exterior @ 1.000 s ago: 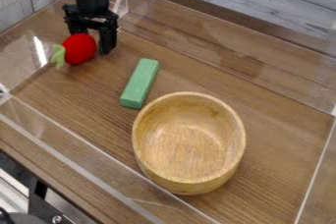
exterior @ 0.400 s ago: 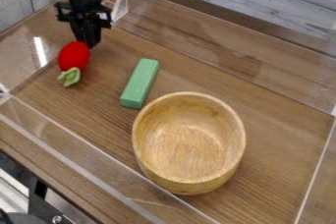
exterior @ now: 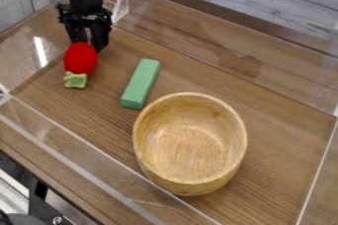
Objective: Move the red object to the right side of the table
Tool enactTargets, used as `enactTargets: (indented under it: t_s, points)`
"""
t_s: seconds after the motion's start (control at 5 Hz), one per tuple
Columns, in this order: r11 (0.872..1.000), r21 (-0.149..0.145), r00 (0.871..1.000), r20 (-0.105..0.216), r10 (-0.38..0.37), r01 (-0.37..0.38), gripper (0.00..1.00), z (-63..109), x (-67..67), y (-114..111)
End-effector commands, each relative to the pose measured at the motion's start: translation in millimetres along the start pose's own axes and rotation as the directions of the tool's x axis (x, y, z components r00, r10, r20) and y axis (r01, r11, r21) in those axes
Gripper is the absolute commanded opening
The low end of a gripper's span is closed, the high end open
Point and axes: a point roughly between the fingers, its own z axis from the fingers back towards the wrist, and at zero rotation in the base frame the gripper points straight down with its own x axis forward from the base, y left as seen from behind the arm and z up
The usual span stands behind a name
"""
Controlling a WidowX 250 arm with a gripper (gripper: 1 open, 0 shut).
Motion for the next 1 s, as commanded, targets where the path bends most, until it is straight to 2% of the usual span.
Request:
enactTargets:
  t_s: [0.0,0.2,0.4,0.6,0.8]
  points:
    - [0.999,0.024,0.999,0.027,-0.034,0.033,0.0,11.3,6.9,1]
    - [0.998,0.025,0.998,0.02,-0.062,0.061,0.0,9.2,12.4,-1]
    - [1.0,0.014,1.0,0.015,-0.001,0.001,1.0,7.7,16.0,-3]
    - [0.998,0.004,0.998,0.01,0.059,-0.059,1.0,6.8,18.8,-6]
    - [0.999,0.004,0.999,0.006,0.053,-0.053,1.0,5.3,15.7,-1]
